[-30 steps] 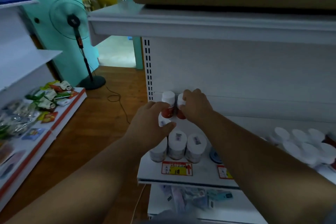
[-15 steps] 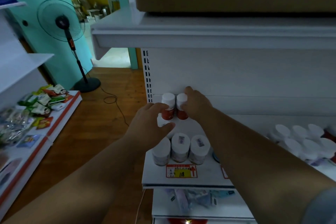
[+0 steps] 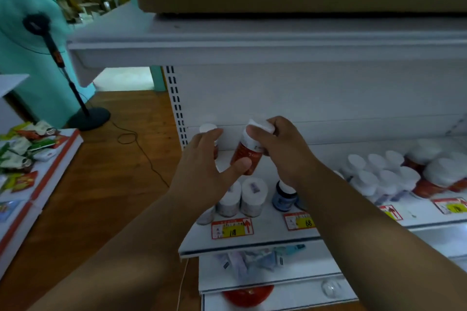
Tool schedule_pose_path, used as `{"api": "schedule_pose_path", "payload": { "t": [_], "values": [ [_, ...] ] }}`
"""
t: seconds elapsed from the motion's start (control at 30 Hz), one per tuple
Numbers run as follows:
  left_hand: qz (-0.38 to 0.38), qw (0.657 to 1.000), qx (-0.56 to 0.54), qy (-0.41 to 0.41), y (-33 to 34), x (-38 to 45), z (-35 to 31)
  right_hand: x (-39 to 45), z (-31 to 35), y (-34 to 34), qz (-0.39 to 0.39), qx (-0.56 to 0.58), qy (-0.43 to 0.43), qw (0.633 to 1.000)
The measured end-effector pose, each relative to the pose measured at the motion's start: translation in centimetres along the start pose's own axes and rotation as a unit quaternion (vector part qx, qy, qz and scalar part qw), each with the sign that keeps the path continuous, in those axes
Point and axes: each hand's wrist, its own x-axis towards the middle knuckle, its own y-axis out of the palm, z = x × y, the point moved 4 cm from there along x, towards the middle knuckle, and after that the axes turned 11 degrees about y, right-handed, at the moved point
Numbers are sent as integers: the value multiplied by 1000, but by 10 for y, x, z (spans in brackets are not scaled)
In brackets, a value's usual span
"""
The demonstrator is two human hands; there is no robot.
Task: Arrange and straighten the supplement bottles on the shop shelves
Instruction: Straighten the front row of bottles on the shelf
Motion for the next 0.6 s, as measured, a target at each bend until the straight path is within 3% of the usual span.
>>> {"api": "schedule_pose_path", "payload": {
  "t": [0.07, 0.2, 0.47, 0.6],
  "values": [
    [14, 1000, -12, 4, 7, -3, -10, -14, 2, -7, 20, 80, 14, 996],
    [36, 996, -75, 12, 27, -4, -30, -34, 1, -30, 30, 126, 40, 991],
    [63, 985, -158, 33, 89, -8, -96, -58, -7, -110, 22, 127, 60, 990],
    [82, 981, -174, 32, 130, -7, -139, -73, -15, -169, -21, 140, 84, 986]
  ]
}}
